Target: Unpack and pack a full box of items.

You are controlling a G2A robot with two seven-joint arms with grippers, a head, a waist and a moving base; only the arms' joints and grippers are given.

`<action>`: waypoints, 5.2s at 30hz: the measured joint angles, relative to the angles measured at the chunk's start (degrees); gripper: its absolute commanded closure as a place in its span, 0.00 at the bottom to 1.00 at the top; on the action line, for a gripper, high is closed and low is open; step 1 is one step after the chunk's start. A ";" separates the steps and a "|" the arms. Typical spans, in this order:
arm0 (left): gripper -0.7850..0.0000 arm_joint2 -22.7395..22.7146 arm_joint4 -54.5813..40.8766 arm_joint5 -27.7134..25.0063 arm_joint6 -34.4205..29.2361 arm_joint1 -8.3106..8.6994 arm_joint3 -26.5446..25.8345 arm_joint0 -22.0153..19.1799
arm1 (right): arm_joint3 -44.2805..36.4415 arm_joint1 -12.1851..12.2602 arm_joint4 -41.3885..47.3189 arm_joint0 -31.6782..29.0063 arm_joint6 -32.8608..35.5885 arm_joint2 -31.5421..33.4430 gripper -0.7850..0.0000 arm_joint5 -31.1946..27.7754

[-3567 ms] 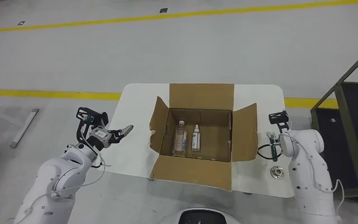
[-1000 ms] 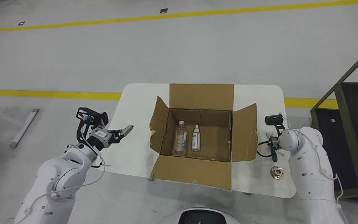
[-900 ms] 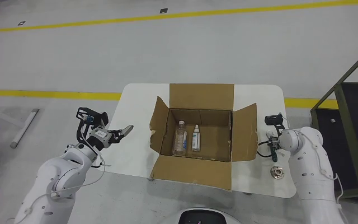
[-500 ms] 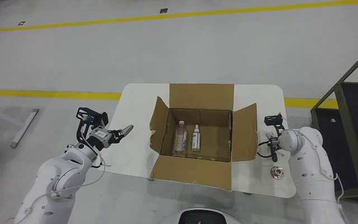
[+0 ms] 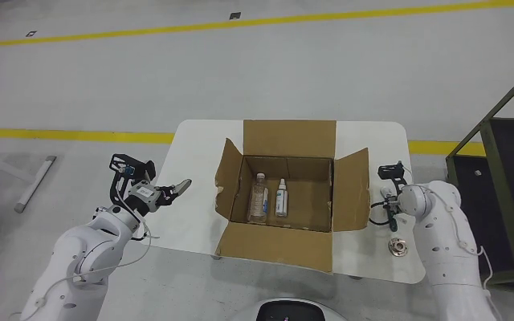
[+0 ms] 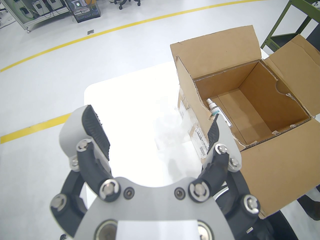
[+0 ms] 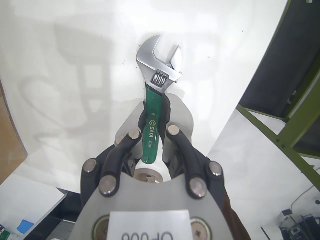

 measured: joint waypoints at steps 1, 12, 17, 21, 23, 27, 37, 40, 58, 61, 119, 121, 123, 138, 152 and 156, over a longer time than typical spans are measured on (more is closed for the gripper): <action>0.00 0.00 0.00 0.00 0.00 0.00 0.00 0.00 | -0.45 0.08 0.82 -0.02 -0.05 0.46 1.00 -0.06; 0.00 0.00 0.00 0.00 0.00 0.00 0.00 0.00 | -9.72 1.35 19.53 -3.98 -3.84 12.22 1.00 -2.03; 0.00 0.00 0.00 0.00 0.00 0.00 0.00 0.00 | -12.34 1.86 36.28 -7.30 -6.68 19.95 1.00 -6.19; 0.00 0.00 0.00 0.00 0.00 0.00 0.00 0.00 | -11.12 2.15 48.93 -8.52 -6.51 23.05 1.00 -10.32; 0.00 0.00 0.00 0.00 0.00 0.00 0.00 0.00 | -9.77 2.43 53.96 -8.63 -5.50 23.81 1.00 -11.90; 0.00 0.00 0.00 0.00 0.00 0.00 0.00 0.00 | -7.80 2.99 56.60 -8.33 -4.43 23.32 1.00 -13.11; 0.00 0.00 0.00 0.00 0.00 0.00 0.00 0.00 | -7.53 3.03 56.81 -8.26 -4.37 23.18 1.00 -13.03; 0.00 0.00 0.00 0.00 0.00 0.00 0.00 0.00 | -7.80 3.01 56.73 -8.78 -5.68 22.49 1.00 -13.01; 0.00 0.00 0.00 0.00 0.00 0.00 0.00 0.00 | -17.00 4.70 85.42 -6.75 -1.60 22.55 1.00 -13.25; 0.00 0.00 0.00 0.00 0.00 0.00 0.00 0.00 | -19.76 4.81 88.23 -6.60 -0.57 20.34 1.00 -12.14; 0.00 0.00 0.00 0.00 0.00 0.00 0.00 0.00 | -16.38 -2.97 29.49 5.07 -14.89 -41.21 1.00 33.64; 0.00 0.00 0.00 0.00 0.00 0.00 0.00 0.00 | -12.55 -4.44 29.85 7.78 -15.26 -44.07 1.00 36.05; 0.00 0.00 0.00 0.00 0.00 0.00 0.00 0.00 | -9.52 -5.63 30.17 9.61 -15.67 -46.12 1.00 38.21; 0.00 0.00 0.00 0.00 0.00 0.00 0.00 0.00 | 8.72 -12.99 33.16 16.25 -21.69 -53.45 1.00 47.07; 0.00 0.00 0.00 0.00 0.00 0.00 0.00 0.00 | 18.82 -17.75 36.08 19.31 -24.39 -55.23 1.00 44.18; 0.00 0.00 0.00 0.00 0.00 0.00 0.00 0.00 | 19.45 -18.46 36.24 19.71 -25.12 -55.19 1.00 42.17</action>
